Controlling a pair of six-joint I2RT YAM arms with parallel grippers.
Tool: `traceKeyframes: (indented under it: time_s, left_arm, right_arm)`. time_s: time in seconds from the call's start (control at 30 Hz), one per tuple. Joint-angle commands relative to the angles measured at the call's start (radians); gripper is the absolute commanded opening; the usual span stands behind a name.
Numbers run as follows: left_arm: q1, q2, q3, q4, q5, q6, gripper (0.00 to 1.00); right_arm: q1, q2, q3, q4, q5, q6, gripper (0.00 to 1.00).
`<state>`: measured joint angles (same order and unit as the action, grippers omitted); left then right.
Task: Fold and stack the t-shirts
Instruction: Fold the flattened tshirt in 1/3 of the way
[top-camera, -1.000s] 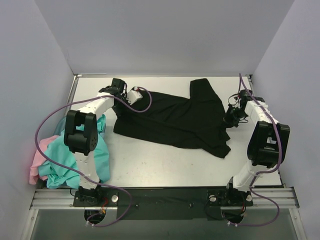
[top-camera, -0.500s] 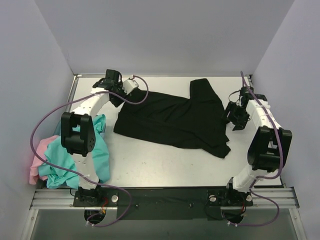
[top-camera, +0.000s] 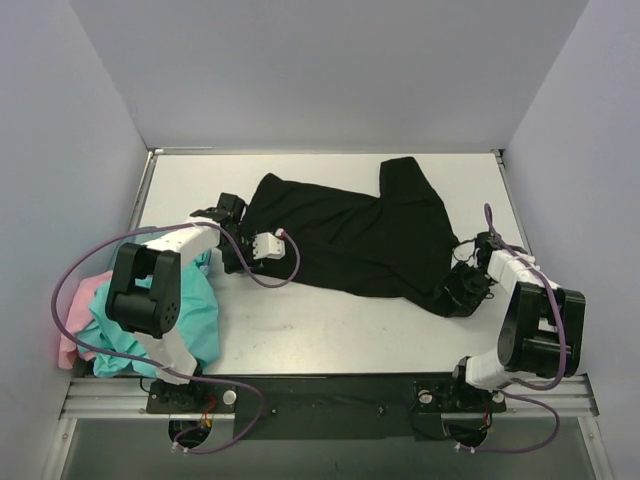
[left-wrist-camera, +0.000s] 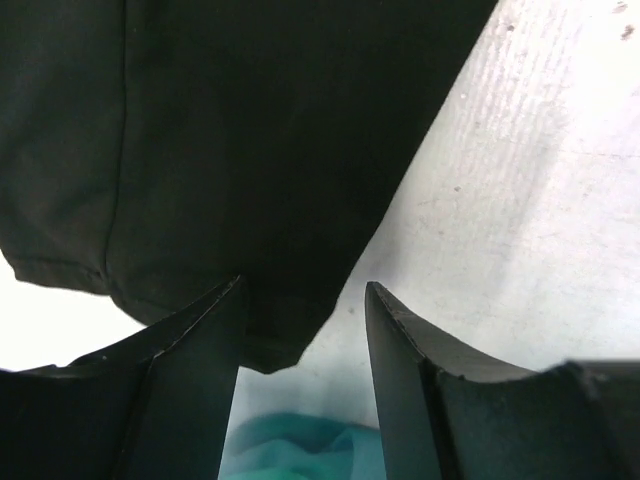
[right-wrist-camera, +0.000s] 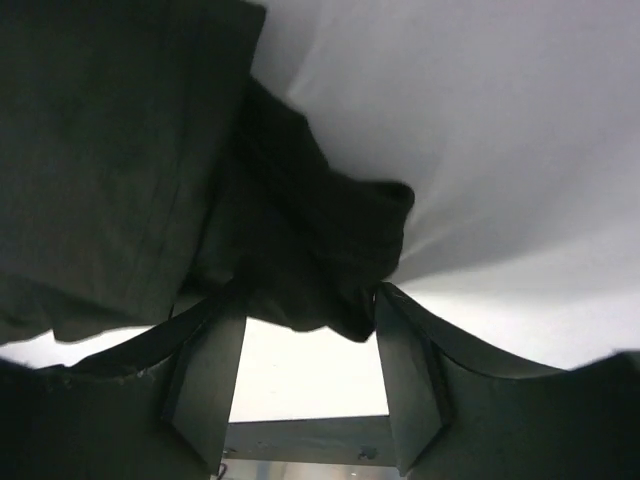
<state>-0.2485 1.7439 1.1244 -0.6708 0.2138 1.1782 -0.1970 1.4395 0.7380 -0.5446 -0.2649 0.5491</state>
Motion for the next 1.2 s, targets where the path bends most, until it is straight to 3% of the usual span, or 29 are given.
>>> traceKeyframes:
  time_s: [0.0,0.03,0.07,0.1,0.13,0.2,0.23,0.37,0.53,0.83,0.9,0.97,1.03,1.07,1.17]
  left_arm:
    - [-0.023,0.026,-0.023,0.155,-0.007,0.097,0.6]
    - [-0.029,0.032,-0.037,0.202,-0.034,0.077,0.6]
    - [-0.031,0.04,-0.049,0.229,-0.048,0.071,0.59]
    - [-0.032,0.043,-0.055,0.264,-0.059,0.063,0.54]
    - [-0.032,0.043,-0.064,0.273,-0.059,0.064,0.48]
    - [-0.035,0.043,-0.077,0.278,-0.057,0.063,0.21]
    - [-0.038,0.04,-0.077,0.254,-0.06,0.064,0.0]
    - [-0.032,0.0,-0.06,0.093,-0.082,0.051,0.0]
    - [-0.057,-0.102,-0.11,-0.133,-0.067,-0.087,0.0]
    - [-0.17,-0.233,-0.248,-0.259,-0.034,-0.31,0.0]
    - [-0.17,-0.242,-0.248,-0.259,-0.053,-0.344,0.05]
    - [-0.17,-0.244,-0.233,-0.279,-0.062,-0.367,0.18]
    - [-0.17,-0.245,-0.209,-0.311,-0.059,-0.379,0.54]
    - [-0.17,-0.244,-0.196,-0.338,-0.053,-0.377,0.77]
    - [-0.167,-0.242,-0.109,-0.433,-0.037,-0.373,0.82]
  right_arm:
    - [-0.036,0.067,-0.046,0.09,-0.048,0.055,0.41]
    - [-0.062,0.074,-0.054,0.092,-0.046,0.054,0.29]
    - [-0.073,0.075,-0.064,0.094,-0.04,0.049,0.26]
    - [-0.1,0.068,-0.068,0.094,-0.037,0.043,0.15]
    - [-0.114,0.065,-0.065,0.092,-0.037,0.038,0.11]
    - [-0.15,0.058,-0.045,0.081,-0.04,0.025,0.0]
    - [-0.165,0.064,-0.017,0.074,-0.039,0.008,0.0]
    - [-0.193,0.062,0.055,-0.033,0.002,-0.05,0.0]
    - [-0.216,0.026,0.04,-0.101,0.004,-0.08,0.0]
    - [-0.289,-0.024,-0.048,-0.149,0.041,-0.081,0.0]
    - [-0.3,-0.019,-0.034,-0.156,0.049,-0.081,0.09]
    - [-0.32,-0.013,-0.022,-0.164,0.068,-0.09,0.35]
    - [-0.354,-0.014,-0.011,-0.178,0.064,-0.087,0.41]
    - [-0.363,-0.033,-0.002,-0.187,0.064,-0.08,0.44]
    - [-0.361,-0.135,0.032,-0.221,0.11,-0.069,0.51]
